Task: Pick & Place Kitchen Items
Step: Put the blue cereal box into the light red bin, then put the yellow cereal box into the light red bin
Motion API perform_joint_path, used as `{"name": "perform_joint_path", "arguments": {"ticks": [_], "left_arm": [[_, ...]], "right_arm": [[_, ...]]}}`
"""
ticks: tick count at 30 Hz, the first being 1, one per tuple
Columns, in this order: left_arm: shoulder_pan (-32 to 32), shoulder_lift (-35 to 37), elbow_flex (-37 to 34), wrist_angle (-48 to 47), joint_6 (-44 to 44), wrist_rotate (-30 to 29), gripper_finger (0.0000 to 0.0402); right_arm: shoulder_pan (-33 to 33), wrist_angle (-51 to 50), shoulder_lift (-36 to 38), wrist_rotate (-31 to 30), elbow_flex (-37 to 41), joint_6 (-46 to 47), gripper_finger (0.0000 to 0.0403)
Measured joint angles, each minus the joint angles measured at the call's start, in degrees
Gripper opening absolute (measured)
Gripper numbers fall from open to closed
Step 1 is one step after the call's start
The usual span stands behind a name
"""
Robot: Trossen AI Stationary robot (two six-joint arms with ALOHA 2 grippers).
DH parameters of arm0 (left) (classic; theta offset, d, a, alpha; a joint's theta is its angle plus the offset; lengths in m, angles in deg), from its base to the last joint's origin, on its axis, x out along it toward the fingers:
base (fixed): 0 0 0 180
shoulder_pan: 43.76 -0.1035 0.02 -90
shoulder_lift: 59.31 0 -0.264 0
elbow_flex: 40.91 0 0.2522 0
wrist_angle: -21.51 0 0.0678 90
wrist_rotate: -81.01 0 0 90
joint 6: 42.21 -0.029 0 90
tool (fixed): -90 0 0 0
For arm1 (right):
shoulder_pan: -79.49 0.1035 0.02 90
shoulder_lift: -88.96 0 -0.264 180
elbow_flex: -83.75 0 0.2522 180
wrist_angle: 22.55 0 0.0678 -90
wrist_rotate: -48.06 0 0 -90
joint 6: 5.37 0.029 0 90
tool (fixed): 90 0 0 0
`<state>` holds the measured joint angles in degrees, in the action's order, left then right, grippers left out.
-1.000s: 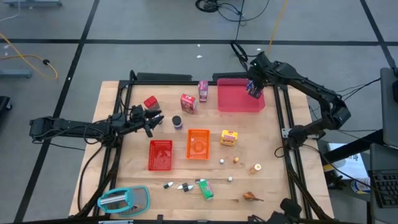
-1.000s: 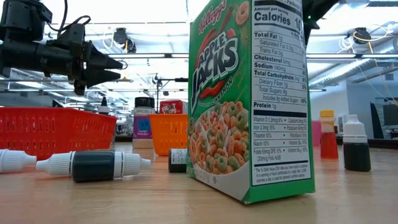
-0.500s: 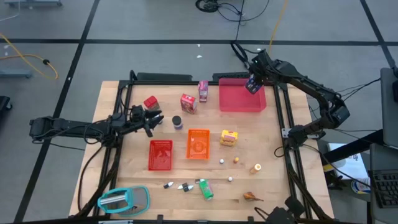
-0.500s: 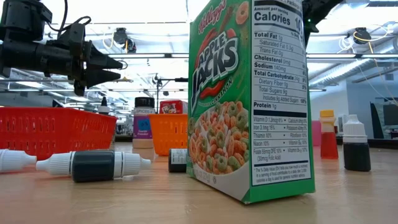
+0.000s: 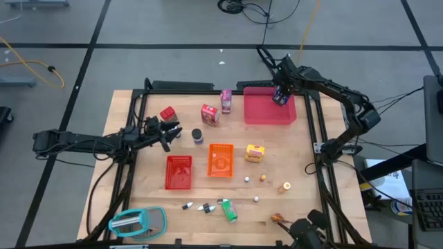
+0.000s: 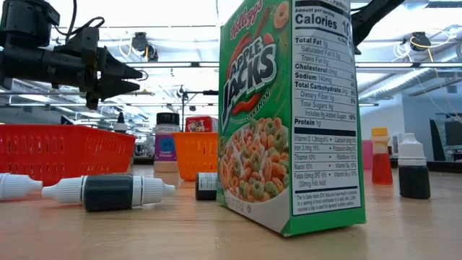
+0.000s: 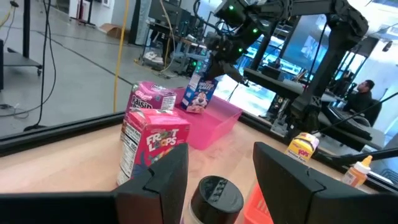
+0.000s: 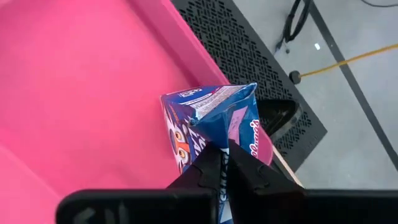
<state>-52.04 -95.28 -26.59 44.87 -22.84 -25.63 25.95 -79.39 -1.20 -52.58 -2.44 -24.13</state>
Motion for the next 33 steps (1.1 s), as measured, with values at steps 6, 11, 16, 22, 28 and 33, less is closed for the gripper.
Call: {"name": "perform_joint_path", "arguments": {"ticks": [6, 11, 16, 22, 28, 33], "left_arm": [[0.0, 0.0, 0.0, 0.0, -0.2, 0.0, 0.0184], [0.0, 0.0, 0.0, 0.0, -0.1, 0.0, 0.0184], [0.0, 0.0, 0.0, 0.0, -0.1, 0.0, 0.0184], [0.0, 0.0, 0.0, 0.0, -0.1, 0.0, 0.0184], [0.0, 0.0, 0.0, 0.0, -0.1, 0.0, 0.0184], [0.0, 0.0, 0.0, 0.0, -0.1, 0.0, 0.0184]], "right_arm": [[-0.4, 0.5, 0.6, -0.1, 0.0, -0.4, 0.0016], [-0.4, 0.9, 0.7, 0.0, 0.0, -1.2, 0.0057], [-0.4, 1.7, 0.7, -1.7, 0.0, -0.6, 0.0107], [1.1, 1.7, 0.8, -4.1, 0.0, -0.8, 0.0157], [5.1, 1.8, 4.1, -8.7, 0.0, -2.4, 0.0188], [8.4, 0.1, 9.1, -3.0, 0.0, 1.2, 0.0194]]}}
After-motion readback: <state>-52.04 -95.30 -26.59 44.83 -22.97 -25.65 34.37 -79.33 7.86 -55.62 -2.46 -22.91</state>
